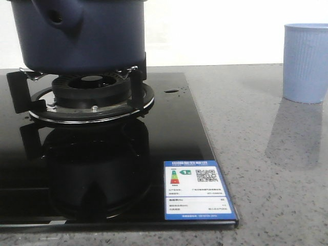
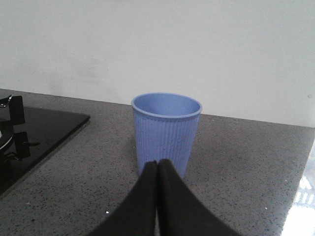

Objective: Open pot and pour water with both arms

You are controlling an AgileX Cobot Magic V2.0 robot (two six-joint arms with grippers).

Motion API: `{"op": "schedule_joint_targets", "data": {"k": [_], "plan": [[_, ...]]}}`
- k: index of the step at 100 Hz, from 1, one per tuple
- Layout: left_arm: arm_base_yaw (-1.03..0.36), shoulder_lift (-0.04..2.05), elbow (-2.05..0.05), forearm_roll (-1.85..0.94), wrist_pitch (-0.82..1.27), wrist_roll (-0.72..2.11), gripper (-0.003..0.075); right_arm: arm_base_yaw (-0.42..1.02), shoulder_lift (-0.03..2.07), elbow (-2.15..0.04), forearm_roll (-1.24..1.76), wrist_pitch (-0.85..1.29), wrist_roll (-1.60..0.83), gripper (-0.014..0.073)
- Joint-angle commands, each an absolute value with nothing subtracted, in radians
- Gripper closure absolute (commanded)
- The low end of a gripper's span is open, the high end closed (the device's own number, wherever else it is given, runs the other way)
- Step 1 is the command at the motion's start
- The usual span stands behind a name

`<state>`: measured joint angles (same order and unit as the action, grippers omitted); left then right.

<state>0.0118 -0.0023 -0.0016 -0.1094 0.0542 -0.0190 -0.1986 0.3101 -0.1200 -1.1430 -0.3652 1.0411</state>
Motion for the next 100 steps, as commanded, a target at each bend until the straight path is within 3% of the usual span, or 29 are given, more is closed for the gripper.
{"op": "schedule_joint_targets", "data": {"k": [1,76,100], "plan": [[0.003,-0.029,0.013,-0.129,-0.038,-0.03,0.0736,-0.199,0.315,-0.148,-1.114,-0.395,1.04,0.0645],[0.003,-0.029,0.013,-0.129,-0.038,-0.03,0.0736,-0.197,0.315,-0.148,-1.114,-0.381,1.04,0.0645],[0.003,-0.029,0.013,-0.129,-0.038,-0.03,0.0736,-0.062,0.321,-0.148,-0.967,-0.237,0.995,0.0645]]}}
